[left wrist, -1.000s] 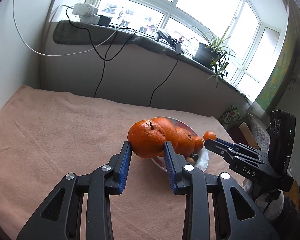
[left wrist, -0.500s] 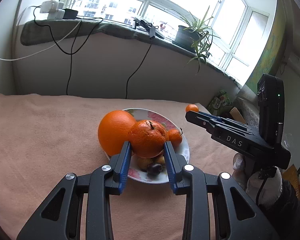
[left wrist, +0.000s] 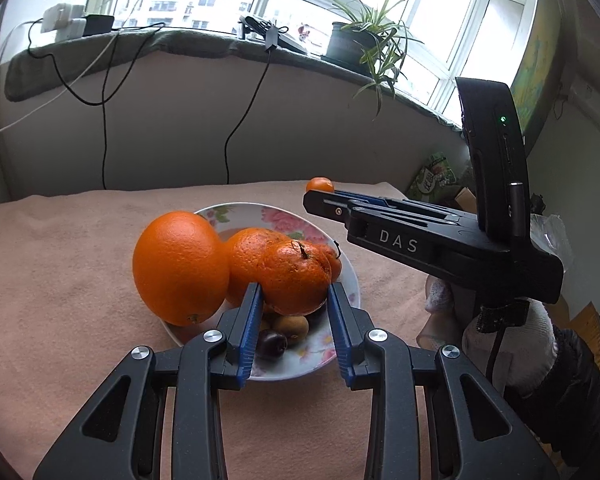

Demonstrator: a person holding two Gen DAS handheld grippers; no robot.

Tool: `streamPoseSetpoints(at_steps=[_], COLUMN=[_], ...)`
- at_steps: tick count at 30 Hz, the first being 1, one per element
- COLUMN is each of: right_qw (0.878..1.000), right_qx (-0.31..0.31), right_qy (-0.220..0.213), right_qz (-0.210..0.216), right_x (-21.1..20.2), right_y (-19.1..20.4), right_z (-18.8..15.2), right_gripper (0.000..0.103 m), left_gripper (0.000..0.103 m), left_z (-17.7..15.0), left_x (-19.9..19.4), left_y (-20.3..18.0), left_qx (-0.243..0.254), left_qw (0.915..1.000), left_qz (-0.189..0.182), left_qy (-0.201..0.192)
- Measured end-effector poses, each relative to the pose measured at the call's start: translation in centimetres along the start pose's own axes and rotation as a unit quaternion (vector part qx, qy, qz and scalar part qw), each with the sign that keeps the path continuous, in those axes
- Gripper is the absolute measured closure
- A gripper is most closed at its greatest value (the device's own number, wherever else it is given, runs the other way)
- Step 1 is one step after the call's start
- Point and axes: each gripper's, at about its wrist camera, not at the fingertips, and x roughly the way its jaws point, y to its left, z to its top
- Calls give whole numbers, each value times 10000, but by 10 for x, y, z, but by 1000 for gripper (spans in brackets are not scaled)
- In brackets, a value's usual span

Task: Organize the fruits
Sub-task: 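Lower both mandarins onto the plate and open both tools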

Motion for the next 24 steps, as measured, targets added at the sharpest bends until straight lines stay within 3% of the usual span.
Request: streamPoseSetpoints(at_steps=[24], right_qw=[9992], right_qx=[-54], right_qy=[349], right_qz=[194], right_x=[25], right_y=[0], right_z=[4], right_gripper=[76], left_gripper=[71], left_z=[2], left_x=[15], left_y=[-5], left_qx=[99], left_qw=[9997], left_qz=[121], left_qy=[182])
